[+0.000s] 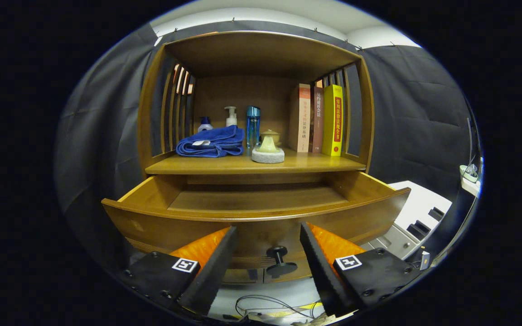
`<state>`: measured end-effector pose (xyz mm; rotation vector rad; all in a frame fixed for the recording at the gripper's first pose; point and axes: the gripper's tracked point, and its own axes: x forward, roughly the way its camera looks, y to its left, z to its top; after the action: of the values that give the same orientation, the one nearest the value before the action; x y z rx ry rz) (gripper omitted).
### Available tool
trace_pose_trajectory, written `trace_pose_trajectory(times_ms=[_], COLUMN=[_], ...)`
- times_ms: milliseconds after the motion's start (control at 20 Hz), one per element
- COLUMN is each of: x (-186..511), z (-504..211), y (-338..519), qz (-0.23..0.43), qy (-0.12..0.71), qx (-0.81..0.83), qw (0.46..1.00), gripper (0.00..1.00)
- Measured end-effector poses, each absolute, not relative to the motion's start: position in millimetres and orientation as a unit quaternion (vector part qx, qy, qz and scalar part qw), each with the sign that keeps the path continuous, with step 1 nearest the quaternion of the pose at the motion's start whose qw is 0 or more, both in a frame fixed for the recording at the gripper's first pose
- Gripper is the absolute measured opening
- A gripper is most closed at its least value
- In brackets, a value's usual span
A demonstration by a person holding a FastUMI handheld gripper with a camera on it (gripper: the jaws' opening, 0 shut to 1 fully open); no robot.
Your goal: Pull open the drawer, take out the items inside it, and place them on the countertop above the cabinet.
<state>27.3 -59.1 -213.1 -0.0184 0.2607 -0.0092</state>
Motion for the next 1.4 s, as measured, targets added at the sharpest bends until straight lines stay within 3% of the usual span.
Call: trace_pose_trajectory(times_ms=[1400], x=[135.5], z=[-239.4], y=[-40.5], qz=[-0.03], qy=[0.179], qx=[-0.02], qw=[0.983], gripper=[0.94])
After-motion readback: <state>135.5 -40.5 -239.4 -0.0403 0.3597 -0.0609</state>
